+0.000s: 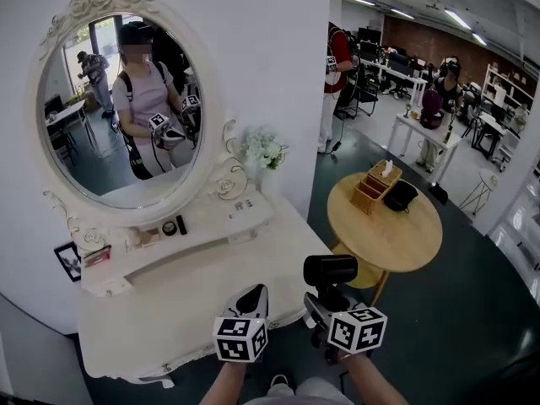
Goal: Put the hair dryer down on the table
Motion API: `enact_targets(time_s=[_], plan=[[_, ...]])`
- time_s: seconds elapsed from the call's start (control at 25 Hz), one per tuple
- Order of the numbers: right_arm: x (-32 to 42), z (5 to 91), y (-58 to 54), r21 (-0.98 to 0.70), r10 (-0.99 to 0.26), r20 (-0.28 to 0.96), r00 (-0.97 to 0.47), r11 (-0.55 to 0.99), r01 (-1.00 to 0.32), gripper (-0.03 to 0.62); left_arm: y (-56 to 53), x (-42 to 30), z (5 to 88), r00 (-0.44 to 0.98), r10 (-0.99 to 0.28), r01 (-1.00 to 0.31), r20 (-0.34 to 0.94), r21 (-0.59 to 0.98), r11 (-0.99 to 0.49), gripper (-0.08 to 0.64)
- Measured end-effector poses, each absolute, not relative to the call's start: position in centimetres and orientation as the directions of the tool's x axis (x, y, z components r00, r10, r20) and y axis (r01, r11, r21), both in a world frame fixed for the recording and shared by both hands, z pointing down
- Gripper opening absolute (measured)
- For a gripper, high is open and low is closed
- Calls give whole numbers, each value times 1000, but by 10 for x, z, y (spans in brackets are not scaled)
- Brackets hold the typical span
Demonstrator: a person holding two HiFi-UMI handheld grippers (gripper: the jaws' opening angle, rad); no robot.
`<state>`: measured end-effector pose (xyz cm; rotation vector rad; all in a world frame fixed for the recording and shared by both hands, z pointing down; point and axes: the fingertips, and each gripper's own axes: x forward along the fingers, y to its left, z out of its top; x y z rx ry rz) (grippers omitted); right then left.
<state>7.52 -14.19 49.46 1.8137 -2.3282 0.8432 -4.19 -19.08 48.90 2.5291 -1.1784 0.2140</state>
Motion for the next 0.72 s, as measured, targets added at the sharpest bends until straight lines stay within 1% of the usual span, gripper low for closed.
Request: enact_targets(time_s=[0.32, 0.72], plan=[[76, 508, -181, -378, -860, 400, -318, 161, -912, 202, -219, -42, 493, 638, -717, -770, 281, 244, -590, 3], [81, 526, -245, -386, -823, 436, -363, 194, -902, 202, -265, -38, 493, 599, -750, -800, 281, 256, -543, 3]])
